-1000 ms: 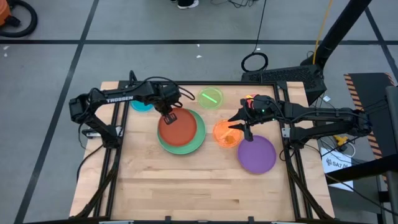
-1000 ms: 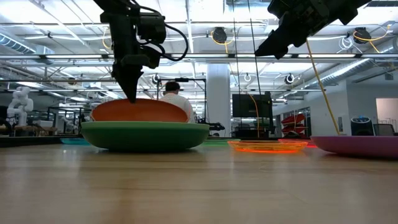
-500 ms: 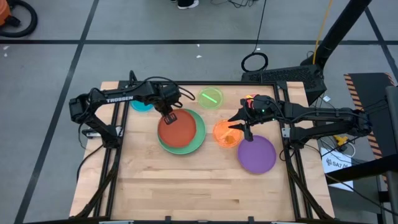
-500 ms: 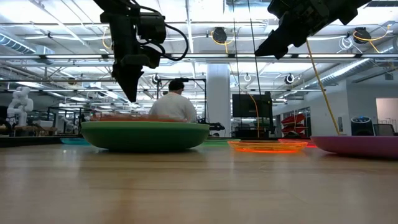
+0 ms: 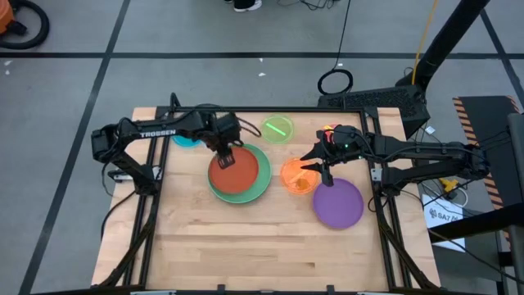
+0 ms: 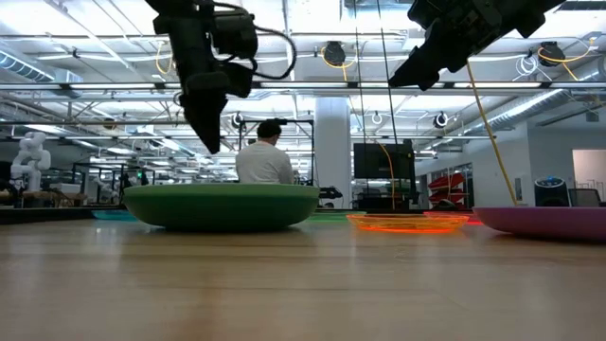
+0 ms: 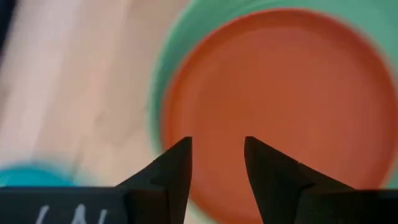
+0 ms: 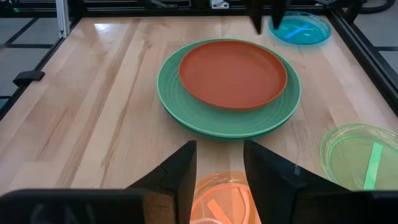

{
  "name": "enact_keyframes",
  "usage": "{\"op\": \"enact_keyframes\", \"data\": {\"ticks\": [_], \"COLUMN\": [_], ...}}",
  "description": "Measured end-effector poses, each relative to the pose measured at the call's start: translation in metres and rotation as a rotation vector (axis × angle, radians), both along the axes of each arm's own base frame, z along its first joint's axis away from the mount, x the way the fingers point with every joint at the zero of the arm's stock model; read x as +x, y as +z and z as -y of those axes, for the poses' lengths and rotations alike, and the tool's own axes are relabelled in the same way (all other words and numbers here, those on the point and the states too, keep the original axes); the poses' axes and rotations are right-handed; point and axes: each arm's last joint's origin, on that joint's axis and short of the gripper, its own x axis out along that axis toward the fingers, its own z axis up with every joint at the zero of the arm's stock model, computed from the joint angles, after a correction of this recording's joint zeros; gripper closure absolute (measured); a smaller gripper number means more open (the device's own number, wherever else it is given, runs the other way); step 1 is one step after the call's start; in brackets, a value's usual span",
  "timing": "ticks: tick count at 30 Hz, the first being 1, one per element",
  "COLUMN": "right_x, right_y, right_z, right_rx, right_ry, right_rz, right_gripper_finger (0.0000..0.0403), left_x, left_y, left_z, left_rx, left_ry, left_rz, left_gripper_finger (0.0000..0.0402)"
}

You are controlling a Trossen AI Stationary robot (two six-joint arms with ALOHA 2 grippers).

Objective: Stack plastic plates
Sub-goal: Stack the orange plate on top of the light green plate

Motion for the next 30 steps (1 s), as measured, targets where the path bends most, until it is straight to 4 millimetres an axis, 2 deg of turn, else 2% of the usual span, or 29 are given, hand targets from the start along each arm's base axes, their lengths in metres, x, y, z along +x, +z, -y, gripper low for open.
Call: {"op": "enact_keyframes", "data": {"ticks": [6, 11, 21, 24, 30], "right_x": [-0.001, -0.001, -0.002, -0.002, -0.002], "right_y": [-0.001, -0.002, -0.003, -0.003, -0.003], "right_z": [0.000, 0.000, 0.000, 0.000, 0.000], "right_rx": [0.005, 0.007, 0.028, 0.030, 0.027], "right_ry": [-0.001, -0.002, -0.014, -0.014, -0.012], "right_rz": [-0.017, -0.022, -0.032, -0.038, -0.037], "right_gripper_finger": [0.0277, 0.0277, 0.0277, 0.0277, 0.0277], "left_x": [0.019, 0.021, 0.035, 0.038, 0.043], "left_y": [-0.013, -0.026, -0.079, -0.086, -0.087], "left_z": [0.037, 0.055, 0.056, 0.056, 0.055], "left_rx": [0.036, 0.070, 0.078, 0.079, 0.091], "left_ry": [-0.156, -0.172, -0.131, -0.129, -0.129], "left_rz": [0.113, 0.133, -0.002, -0.016, 0.030], "left_gripper_finger": [0.0250, 0.0250, 0.0250, 0.0250, 0.0258]}}
